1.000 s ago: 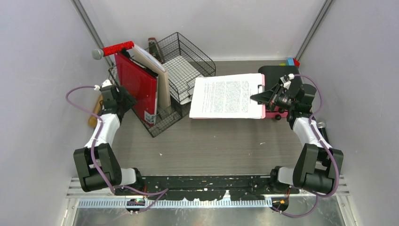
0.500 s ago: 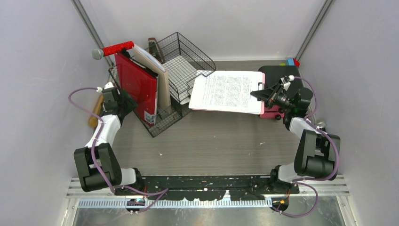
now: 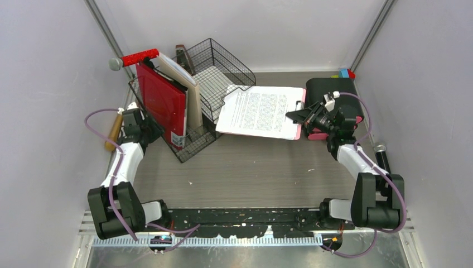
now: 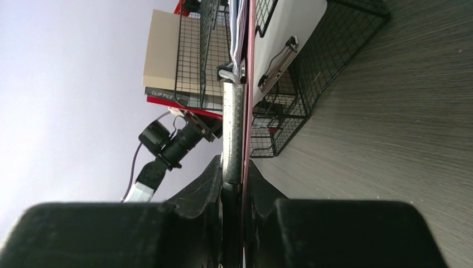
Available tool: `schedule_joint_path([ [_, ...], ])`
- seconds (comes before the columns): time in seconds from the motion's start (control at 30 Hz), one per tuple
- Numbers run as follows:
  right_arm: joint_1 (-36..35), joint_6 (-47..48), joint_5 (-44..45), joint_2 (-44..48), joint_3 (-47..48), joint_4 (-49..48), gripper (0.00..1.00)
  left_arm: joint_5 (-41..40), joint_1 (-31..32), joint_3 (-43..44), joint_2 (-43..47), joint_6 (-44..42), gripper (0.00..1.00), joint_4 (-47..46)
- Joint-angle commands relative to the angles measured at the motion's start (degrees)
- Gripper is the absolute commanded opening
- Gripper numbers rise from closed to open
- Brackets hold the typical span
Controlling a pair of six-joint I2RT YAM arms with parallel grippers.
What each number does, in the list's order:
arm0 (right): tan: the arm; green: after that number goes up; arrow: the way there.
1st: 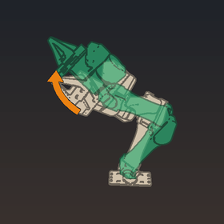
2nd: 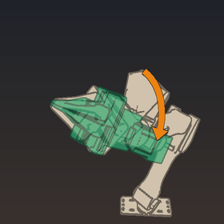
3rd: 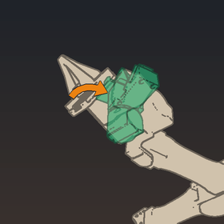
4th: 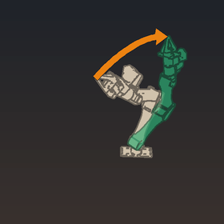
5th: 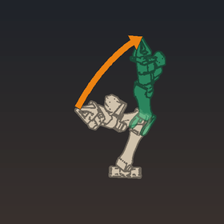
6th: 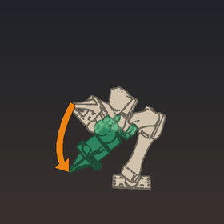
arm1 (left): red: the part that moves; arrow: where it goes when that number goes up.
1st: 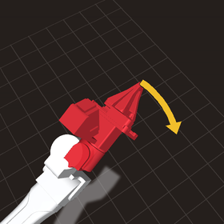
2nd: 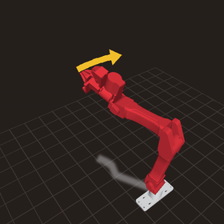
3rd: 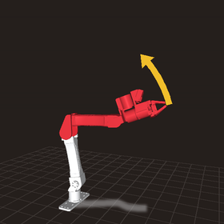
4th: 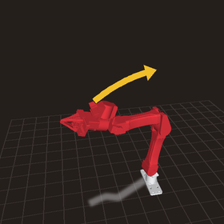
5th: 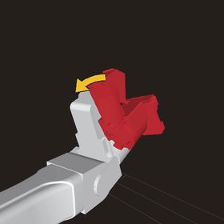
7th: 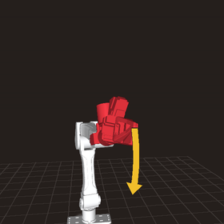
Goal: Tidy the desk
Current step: Place the folder in the storage box.
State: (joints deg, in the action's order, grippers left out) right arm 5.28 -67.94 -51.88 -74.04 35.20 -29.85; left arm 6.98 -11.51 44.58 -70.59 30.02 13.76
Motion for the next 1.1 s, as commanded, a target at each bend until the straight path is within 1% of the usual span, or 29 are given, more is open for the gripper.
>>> schedule_joint_path([
  [0.0, 0.4, 3.0, 12.8, 3.7, 0.2, -0.3, 0.0, 2.1, 0.9, -1.2, 3.2, 2.0, 0.36, 2.1],
  [0.2, 0.4, -0.3, 15.3, 5.2, -2.9, -3.0, 0.0, 3.3, 1.5, -1.3, 4.6, 4.9, 0.32, 4.0],
  [0.37, 1.0, -3.0, 17.4, 7.2, -4.5, -5.2, 0.01, 3.8, 3.2, -1.7, 6.7, 5.9, 0.31, 6.0],
  [0.6, 3.8, -6.3, 17.8, 9.7, -5.2, -7.6, 0.0, 4.5, 3.9, -3.2, 9.9, 5.6, 0.31, 7.5],
  [1.07, 7.2, -9.3, 16.6, 11.2, -4.6, -8.4, 0.0, 4.6, 4.3, -3.7, 10.9, 5.2, 0.3, 6.9],
])
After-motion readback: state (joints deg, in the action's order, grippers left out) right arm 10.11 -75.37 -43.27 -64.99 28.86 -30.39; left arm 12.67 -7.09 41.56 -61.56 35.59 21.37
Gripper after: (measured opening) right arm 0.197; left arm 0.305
